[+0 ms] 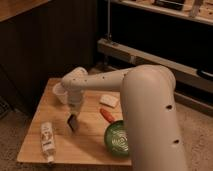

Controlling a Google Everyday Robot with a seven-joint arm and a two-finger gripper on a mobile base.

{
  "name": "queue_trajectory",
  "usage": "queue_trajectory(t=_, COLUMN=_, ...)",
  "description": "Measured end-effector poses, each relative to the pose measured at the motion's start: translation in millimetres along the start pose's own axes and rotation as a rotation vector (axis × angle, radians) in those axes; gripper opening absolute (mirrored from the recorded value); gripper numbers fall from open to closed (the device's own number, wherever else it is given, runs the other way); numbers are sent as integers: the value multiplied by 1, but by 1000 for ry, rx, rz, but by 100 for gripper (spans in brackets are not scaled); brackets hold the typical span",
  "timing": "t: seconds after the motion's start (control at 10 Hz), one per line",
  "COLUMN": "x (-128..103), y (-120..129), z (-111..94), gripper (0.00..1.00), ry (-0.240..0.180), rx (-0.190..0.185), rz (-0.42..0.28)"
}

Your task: Knock the eraser over

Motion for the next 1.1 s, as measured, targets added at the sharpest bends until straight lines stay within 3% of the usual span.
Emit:
queue_trajectory(t=0.4, x=-1, y=1, z=-10, gripper=0, ry=-13, rx=10, rz=5)
queue_trajectory(t=1.1, x=5, y=1, z=-11, gripper=0, ry=-13, rx=25, rz=12)
